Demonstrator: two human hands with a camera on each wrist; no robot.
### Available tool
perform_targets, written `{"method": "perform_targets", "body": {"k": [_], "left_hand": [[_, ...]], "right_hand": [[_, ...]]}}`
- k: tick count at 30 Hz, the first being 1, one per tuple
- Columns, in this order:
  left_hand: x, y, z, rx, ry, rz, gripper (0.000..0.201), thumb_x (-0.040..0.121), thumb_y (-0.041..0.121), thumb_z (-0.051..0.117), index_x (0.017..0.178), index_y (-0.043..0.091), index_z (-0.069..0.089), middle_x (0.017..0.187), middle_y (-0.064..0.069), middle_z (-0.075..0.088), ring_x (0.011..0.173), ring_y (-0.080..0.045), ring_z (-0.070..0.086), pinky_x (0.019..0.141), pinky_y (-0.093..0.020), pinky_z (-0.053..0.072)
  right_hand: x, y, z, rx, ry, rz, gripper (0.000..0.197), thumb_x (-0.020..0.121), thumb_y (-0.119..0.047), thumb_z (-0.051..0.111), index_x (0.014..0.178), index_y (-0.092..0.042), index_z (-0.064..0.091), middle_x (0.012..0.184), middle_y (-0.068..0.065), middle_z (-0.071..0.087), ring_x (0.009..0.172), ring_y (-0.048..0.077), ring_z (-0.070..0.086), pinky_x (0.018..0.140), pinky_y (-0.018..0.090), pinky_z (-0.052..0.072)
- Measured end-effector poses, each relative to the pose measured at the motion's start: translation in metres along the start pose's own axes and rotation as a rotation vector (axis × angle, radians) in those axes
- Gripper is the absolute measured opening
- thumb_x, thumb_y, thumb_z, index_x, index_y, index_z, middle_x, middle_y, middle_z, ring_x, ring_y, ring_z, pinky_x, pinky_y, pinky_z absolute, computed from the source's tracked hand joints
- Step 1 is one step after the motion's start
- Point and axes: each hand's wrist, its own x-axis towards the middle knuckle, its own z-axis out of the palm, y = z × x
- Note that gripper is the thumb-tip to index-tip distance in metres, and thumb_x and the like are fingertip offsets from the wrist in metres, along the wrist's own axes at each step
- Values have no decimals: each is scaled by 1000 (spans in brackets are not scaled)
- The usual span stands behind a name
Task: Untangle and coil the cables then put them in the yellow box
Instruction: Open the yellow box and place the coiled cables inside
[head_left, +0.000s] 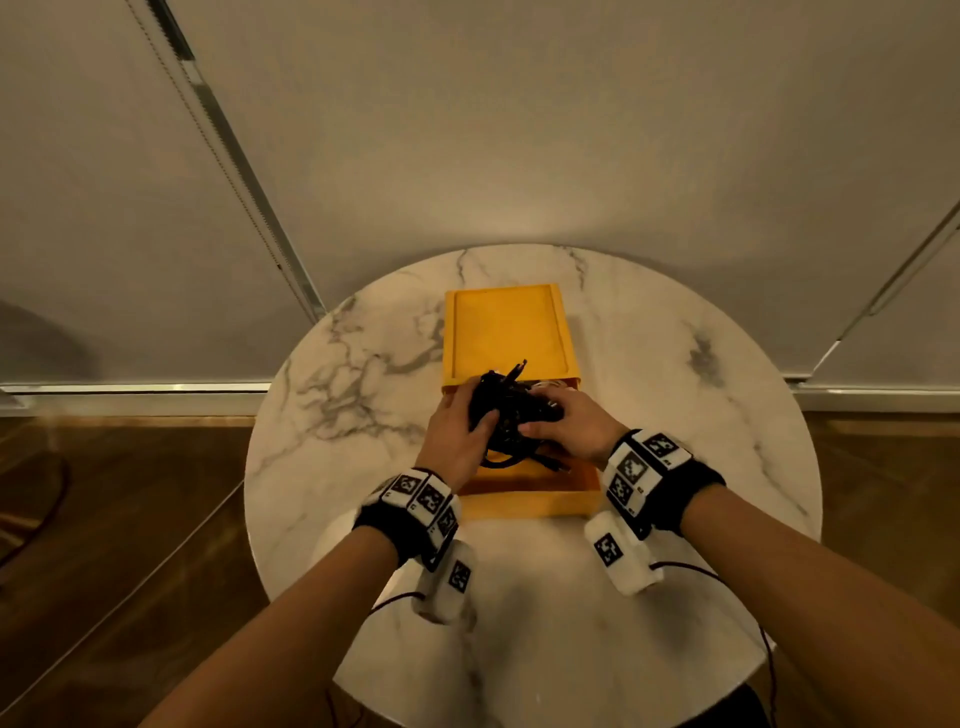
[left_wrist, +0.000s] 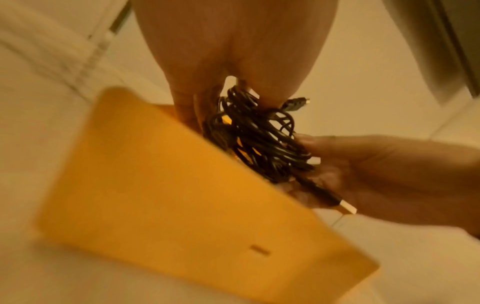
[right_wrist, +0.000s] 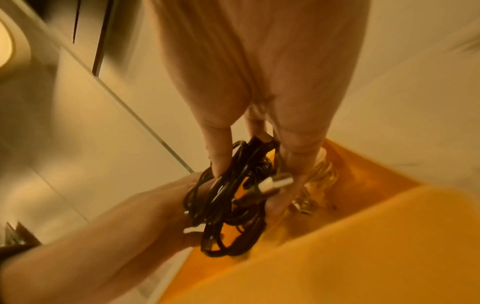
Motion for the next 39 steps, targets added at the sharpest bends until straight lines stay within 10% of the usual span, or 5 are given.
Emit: {"method": "perform_targets", "body": {"k": [4, 8, 16, 30, 39], "left_hand": [[-10, -11, 4, 235, -59, 91, 42, 91, 19, 59, 130, 8, 48, 134, -8, 43, 117, -26, 51, 96, -26, 38], [-15, -15, 8, 309, -70, 193, 55, 94, 26, 53, 145, 19, 34, 146, -3, 36, 128, -22, 42, 100, -37, 44], [-34, -22, 18, 445, -256, 263, 50, 102, 46, 20, 151, 38, 15, 156, 10, 28, 142, -14, 21, 115, -41, 23], [-19, -19, 33, 503, -212, 131, 31, 93, 45, 48, 113, 34, 69, 124, 2, 62, 116, -28, 48, 98, -41, 40], [-34, 3, 7, 469, -413, 230, 28, 90, 38, 58, 116, 34, 67, 115, 10, 68, 104, -13, 62, 90, -33, 51]], "right_hand": [[7, 17, 0, -218, -103, 107, 61, 82, -7, 72, 138, -17, 48, 123, 7, 61, 100, 19, 61, 78, 23, 52], [7, 17, 3, -250, -161, 125, 55, 84, -7, 70, 134, -15, 51, 111, 2, 61, 95, 18, 61, 72, 25, 53], [-2, 29, 15, -334, -166, 67, 56, 81, -13, 72, 133, -24, 53, 124, 4, 63, 113, 22, 60, 98, 34, 48], [-85, 37, 55, -784, 42, -161, 80, 93, -35, 52, 153, -23, 1, 160, 9, 4, 144, 33, 13, 113, 44, 28], [-97, 61, 38, -872, 47, -180, 66, 93, -38, 52, 149, -20, 23, 155, 4, 20, 130, 29, 37, 104, 38, 37]]}}
